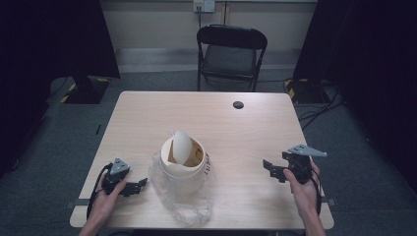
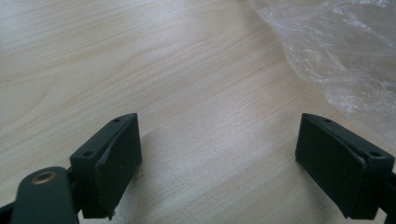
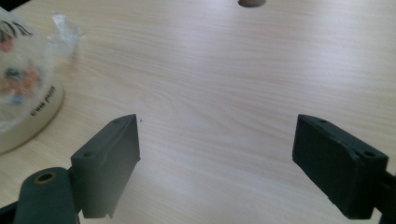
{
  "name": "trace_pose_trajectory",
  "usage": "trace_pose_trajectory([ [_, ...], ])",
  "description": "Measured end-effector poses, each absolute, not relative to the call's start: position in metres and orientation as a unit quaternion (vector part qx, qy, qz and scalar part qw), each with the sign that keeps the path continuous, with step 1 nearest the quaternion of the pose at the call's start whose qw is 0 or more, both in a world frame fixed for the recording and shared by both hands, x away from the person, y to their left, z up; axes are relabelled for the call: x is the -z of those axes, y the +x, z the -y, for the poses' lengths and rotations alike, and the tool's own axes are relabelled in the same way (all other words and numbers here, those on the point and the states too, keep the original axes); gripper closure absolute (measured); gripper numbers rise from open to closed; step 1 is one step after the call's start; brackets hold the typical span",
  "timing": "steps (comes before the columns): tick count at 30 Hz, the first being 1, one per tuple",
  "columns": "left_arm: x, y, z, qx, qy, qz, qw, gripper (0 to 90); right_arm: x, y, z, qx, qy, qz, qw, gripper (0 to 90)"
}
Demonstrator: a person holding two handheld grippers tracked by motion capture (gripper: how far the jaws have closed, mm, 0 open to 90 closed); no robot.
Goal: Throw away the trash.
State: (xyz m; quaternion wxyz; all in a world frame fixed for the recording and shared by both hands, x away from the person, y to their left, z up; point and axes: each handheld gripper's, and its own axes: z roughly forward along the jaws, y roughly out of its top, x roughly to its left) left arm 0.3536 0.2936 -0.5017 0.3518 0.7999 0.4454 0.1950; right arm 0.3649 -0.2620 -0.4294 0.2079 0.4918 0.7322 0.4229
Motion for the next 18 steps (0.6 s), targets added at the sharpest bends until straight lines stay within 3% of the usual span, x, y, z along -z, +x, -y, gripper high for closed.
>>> trace_pose_trajectory([
  [18, 0.502, 0.353, -0.296, -0.196, 0.797, -0.45, 0.352, 13.6, 0.477, 0.361, 0.306, -0.348, 0.559, -0.718, 0.226, 14.9],
])
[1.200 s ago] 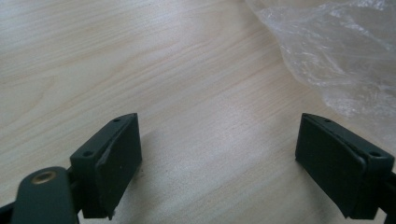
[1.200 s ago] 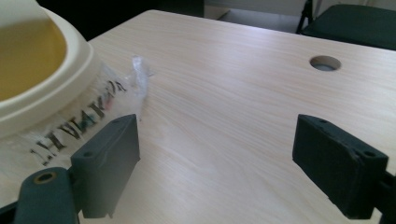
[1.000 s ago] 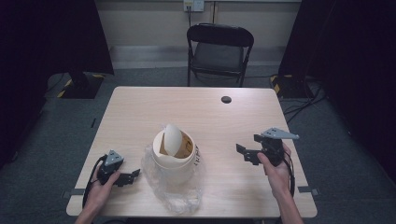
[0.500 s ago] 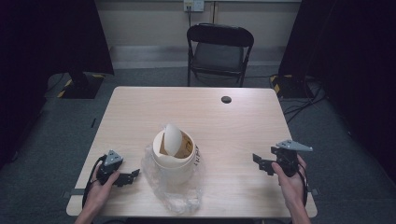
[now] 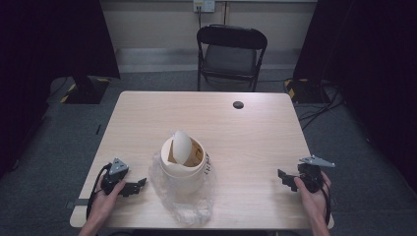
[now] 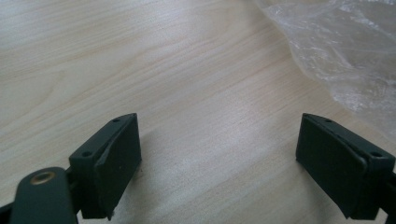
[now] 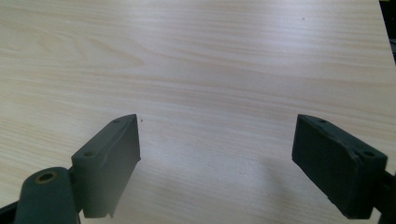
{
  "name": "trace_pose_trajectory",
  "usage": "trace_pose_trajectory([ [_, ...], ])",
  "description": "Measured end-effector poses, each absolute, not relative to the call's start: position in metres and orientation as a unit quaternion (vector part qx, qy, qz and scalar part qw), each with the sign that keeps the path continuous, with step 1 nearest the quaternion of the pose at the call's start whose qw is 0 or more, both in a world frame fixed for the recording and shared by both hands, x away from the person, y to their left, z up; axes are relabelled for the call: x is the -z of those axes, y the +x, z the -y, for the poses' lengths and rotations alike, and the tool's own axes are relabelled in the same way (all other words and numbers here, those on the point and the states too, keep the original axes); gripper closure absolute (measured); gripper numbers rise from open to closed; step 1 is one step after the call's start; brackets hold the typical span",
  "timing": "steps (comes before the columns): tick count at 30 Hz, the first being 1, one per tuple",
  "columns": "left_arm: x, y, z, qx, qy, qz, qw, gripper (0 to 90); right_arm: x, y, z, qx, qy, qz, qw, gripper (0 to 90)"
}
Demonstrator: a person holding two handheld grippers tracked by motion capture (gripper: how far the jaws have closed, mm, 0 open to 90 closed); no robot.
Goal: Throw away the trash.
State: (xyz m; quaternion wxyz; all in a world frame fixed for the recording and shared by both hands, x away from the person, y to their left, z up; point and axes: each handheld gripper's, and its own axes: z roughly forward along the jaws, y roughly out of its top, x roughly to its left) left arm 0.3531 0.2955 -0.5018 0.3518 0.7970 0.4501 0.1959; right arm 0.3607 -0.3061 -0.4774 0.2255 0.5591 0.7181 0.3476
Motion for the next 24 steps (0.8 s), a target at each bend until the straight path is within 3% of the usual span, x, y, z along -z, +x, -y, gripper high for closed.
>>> trace_pose_trajectory([
  [24, 0.502, 0.353, -0.296, -0.197, 0.798, -0.449, 0.351, 13.6, 0.499, 0.359, 0.303, -0.313, 0.562, -0.723, 0.251, 12.2],
])
